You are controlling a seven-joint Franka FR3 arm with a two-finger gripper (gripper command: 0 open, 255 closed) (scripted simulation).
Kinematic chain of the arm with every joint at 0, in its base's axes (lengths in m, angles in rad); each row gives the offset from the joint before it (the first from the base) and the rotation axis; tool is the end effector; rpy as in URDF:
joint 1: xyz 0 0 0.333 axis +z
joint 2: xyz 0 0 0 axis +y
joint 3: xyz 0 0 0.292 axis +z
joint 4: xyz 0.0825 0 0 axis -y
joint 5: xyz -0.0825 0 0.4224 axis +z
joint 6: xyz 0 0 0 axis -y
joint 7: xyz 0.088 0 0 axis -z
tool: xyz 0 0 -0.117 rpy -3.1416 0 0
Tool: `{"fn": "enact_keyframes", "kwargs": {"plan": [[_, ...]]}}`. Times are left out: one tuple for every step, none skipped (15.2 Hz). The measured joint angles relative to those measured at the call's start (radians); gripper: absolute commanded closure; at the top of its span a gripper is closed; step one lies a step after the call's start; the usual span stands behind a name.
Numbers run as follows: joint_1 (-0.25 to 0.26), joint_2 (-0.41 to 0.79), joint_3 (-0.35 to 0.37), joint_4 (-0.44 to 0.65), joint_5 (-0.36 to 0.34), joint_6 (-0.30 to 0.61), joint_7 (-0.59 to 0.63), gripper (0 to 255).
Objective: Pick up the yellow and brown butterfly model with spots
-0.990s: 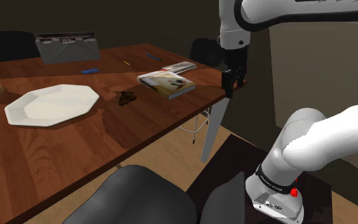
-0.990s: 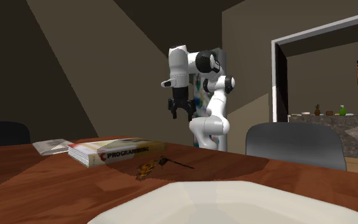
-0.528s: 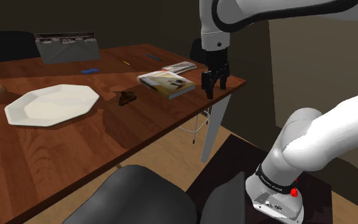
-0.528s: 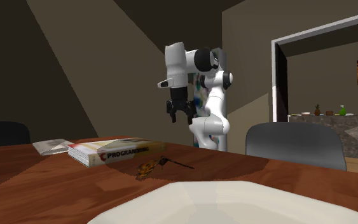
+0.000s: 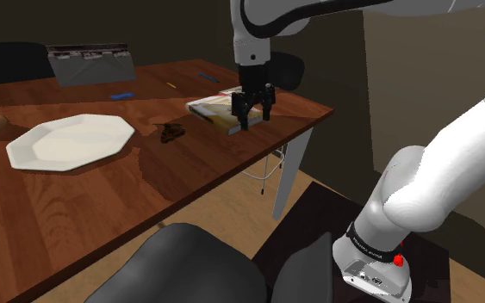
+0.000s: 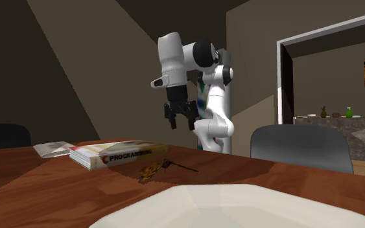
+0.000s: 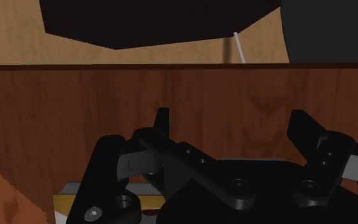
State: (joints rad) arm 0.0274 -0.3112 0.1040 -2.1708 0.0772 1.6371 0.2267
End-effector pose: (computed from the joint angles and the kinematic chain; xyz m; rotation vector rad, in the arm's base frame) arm 0.4724 0.0728 0.4607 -3.1114 0.1832 0.3569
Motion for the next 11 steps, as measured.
{"fn": "enact_keyframes", "kwargs": {"plan": [[0.003,0.035,0.006,0.030,0.010,0.011,0.015,0],[0.004,0.067,0.009,0.058,0.018,0.018,0.025,0],[0.005,0.095,0.011,0.080,0.025,0.030,0.032,0],[0.007,0.129,0.015,0.109,0.033,0.040,0.044,0],[0.010,0.170,0.020,0.144,0.040,0.050,0.057,0],[0.012,0.202,0.023,0.175,0.047,0.056,0.068,0],[0.014,0.236,0.026,0.212,0.052,0.059,0.078,0],[0.016,0.268,0.028,0.249,0.058,0.059,0.089,0],[0.018,0.304,0.030,0.294,0.063,0.056,0.100,0],[0.019,0.342,0.032,0.332,0.067,0.061,0.109,0],[0.024,0.369,0.036,0.361,0.074,0.065,0.123,0]]}}
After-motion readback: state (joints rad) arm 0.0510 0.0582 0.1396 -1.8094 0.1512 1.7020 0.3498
